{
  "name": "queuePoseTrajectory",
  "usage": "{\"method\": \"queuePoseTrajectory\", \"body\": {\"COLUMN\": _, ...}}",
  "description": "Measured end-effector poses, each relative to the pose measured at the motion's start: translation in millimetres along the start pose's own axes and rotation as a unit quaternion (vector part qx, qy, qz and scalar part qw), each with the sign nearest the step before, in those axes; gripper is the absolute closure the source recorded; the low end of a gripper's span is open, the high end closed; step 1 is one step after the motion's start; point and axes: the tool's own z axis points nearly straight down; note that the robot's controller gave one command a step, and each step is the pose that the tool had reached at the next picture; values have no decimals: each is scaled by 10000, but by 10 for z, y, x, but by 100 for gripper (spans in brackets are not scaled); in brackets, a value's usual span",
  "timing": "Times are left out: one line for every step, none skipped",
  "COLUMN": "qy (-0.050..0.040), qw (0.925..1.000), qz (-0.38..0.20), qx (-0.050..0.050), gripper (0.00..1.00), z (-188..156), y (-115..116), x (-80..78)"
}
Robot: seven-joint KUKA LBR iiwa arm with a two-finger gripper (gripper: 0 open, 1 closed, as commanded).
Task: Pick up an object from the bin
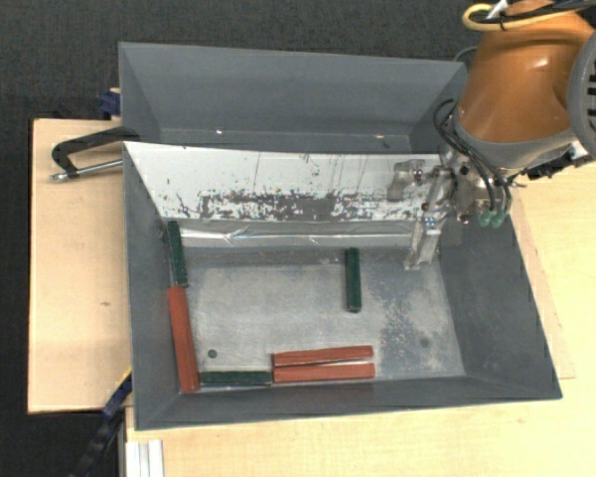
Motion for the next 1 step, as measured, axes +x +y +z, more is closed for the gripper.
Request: {"method": "queuePoseTrajectory", "body": {"qy": -3, "qw": 9962, "qz": -876, "qx": -1, "gripper": 0, "z": 505, "y": 86, "x": -37}}
